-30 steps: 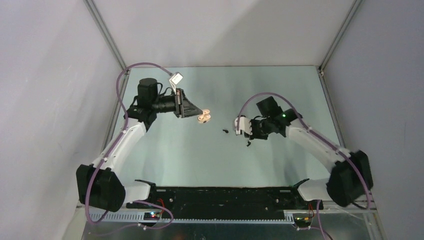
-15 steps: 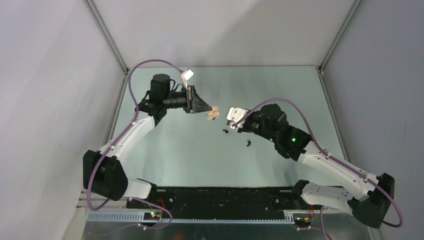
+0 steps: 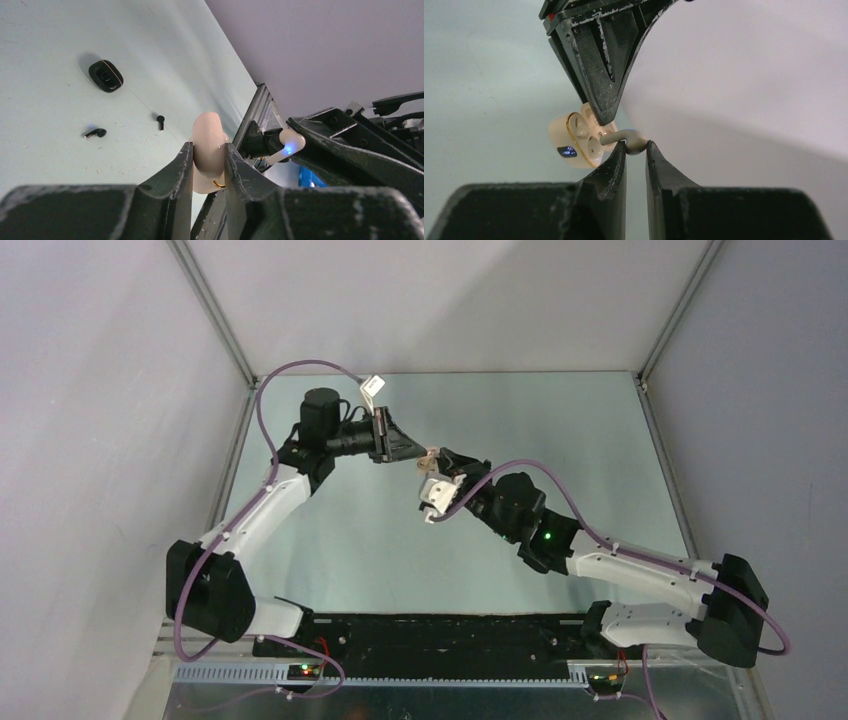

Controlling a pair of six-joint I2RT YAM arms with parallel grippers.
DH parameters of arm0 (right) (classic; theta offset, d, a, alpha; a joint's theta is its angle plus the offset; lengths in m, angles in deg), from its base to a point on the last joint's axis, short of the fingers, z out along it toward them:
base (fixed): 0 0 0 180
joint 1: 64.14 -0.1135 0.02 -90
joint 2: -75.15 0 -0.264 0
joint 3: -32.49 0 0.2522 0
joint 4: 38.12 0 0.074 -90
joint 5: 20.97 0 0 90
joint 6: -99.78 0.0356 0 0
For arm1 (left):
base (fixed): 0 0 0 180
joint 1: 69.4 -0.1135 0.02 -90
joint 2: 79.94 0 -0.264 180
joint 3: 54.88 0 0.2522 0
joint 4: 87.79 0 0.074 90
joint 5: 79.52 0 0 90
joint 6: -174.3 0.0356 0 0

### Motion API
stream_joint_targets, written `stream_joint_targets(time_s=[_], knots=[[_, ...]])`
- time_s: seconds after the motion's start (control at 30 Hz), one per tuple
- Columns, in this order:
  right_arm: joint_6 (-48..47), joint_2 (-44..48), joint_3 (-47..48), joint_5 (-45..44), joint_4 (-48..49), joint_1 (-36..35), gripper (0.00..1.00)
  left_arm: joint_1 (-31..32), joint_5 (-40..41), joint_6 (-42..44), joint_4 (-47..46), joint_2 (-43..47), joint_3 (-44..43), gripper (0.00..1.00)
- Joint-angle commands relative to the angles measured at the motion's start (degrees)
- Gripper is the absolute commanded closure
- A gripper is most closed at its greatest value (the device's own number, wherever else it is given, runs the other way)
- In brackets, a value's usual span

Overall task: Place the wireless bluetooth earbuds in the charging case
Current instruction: Place the earbud in the charging case.

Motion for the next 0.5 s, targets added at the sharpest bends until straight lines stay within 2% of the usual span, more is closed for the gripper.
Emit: stream_joint_targets(time_s=[0.0,0.47], knots=[[-5.5,-1.8,0.1,-3.8,10.1,-1.5,1.0,0.3,-1.1,-1.7,-3.6,2.5,0.8,1.0],[-8.5,-4.3,0.1,-2.6,9.7,-2.9,1.0,-0.7,-0.8,-4.9,-4.2,3.3,1.3,1.0]])
